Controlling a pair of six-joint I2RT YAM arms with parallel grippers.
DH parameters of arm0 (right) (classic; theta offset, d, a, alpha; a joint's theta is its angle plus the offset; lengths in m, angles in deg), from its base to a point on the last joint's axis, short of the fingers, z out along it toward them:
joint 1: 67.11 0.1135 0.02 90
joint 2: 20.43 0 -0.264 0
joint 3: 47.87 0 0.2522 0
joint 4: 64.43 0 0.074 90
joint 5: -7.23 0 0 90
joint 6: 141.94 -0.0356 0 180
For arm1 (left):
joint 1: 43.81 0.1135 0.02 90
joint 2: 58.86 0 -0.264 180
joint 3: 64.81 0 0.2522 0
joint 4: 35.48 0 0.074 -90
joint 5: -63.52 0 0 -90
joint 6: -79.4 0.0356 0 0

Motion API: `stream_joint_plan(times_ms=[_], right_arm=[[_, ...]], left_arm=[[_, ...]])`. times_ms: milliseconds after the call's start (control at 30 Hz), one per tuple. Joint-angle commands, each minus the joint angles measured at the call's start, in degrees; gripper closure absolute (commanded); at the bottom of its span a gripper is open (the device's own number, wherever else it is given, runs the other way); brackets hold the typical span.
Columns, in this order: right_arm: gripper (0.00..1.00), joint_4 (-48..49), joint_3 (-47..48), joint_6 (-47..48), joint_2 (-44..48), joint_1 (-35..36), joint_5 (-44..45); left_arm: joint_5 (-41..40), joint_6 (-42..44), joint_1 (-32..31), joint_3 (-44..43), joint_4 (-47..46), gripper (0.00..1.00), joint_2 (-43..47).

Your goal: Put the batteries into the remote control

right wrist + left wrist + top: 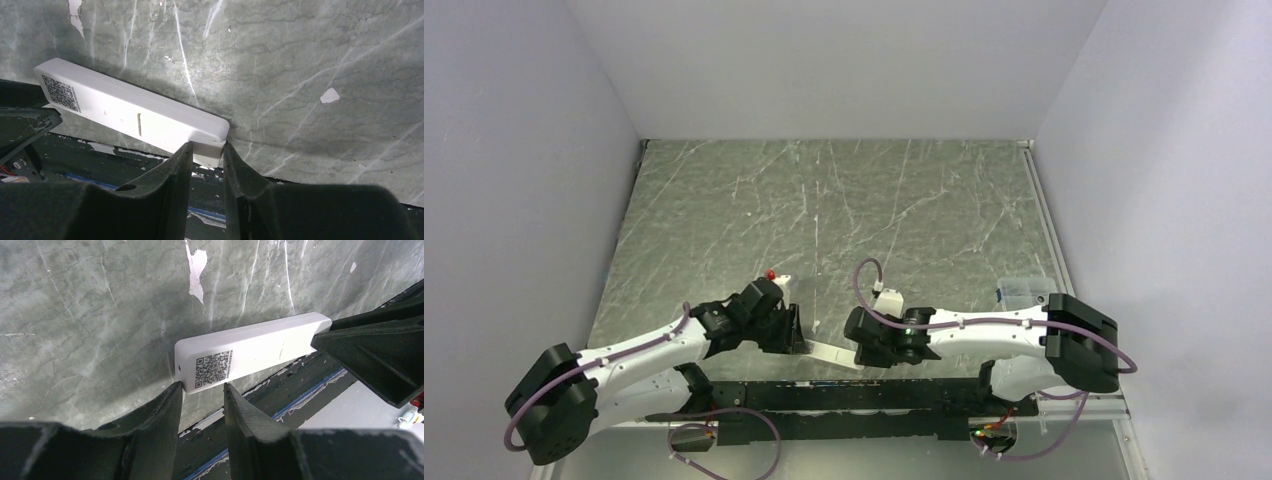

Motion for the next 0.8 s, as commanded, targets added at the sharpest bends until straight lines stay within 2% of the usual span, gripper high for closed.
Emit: stream_joint_plan(times_ms=[0,600,767], right_arm=[[0.72,0.9,0.8,0.1,-3.0,0.6,0.0],[0.73,2.8,1.6,0.8,-4.6,0.6,-0.4],[0.69,1.5,1.9,0.8,-4.5,0.6,0.3]], left_arm=[[1.8,1.2,0.2,0.1,-2.5,0.59,-0.5],[2.8,0.9,0.3,-0.8,-2.1,0.63,-0.1],[2.4,0.8,0.3,-1.4,-1.1,0.61,0.0]])
